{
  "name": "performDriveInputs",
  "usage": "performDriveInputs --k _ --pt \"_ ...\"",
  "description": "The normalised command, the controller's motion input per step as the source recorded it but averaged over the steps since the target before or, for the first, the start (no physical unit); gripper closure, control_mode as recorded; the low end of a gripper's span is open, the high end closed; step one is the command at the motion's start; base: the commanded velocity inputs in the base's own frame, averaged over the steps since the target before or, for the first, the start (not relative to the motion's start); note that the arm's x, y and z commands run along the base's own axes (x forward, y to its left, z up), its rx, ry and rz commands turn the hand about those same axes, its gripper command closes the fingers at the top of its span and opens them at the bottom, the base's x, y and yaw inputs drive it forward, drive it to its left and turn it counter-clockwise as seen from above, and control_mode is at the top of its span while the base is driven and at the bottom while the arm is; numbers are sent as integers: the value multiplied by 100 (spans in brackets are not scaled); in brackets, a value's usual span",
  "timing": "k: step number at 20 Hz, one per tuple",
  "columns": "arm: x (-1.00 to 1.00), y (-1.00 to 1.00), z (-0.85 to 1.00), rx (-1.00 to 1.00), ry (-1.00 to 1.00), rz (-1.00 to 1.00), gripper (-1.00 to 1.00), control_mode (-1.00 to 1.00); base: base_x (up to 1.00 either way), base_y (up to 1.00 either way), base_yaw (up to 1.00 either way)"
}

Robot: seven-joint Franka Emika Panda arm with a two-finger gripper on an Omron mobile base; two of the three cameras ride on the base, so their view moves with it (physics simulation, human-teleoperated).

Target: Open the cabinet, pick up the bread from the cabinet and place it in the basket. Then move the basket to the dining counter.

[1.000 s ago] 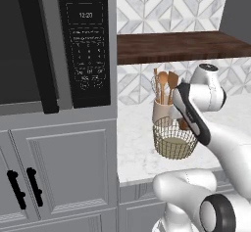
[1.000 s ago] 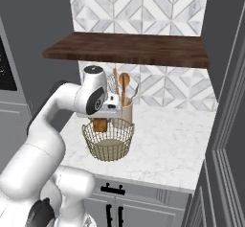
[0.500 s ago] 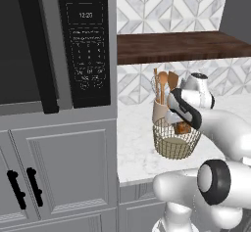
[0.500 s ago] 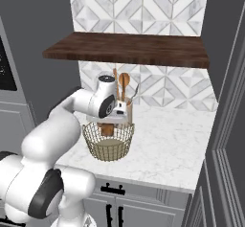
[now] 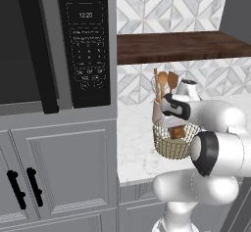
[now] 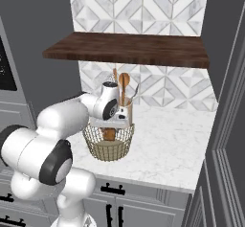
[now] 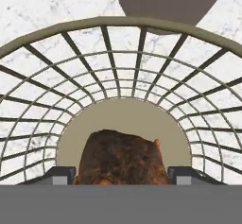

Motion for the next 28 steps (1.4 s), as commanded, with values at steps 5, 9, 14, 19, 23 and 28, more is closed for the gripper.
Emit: performDriveInputs --k 5,9,14,19,23,28 --pt "25 -3 -41 0 3 0 100 -100 0 0 0" --pt "12 0 -45 0 0 0 100 -100 0 0 0" --pt "6 0 -40 0 0 0 100 -100 0 0 0" --pt "-7 0 -4 0 0 0 -100 -100 0 0 0" --pt "-22 0 5 0 -1 -2 -100 -100 0 0 0" --pt "-27 0 19 -3 -7 0 -100 -100 0 0 0"
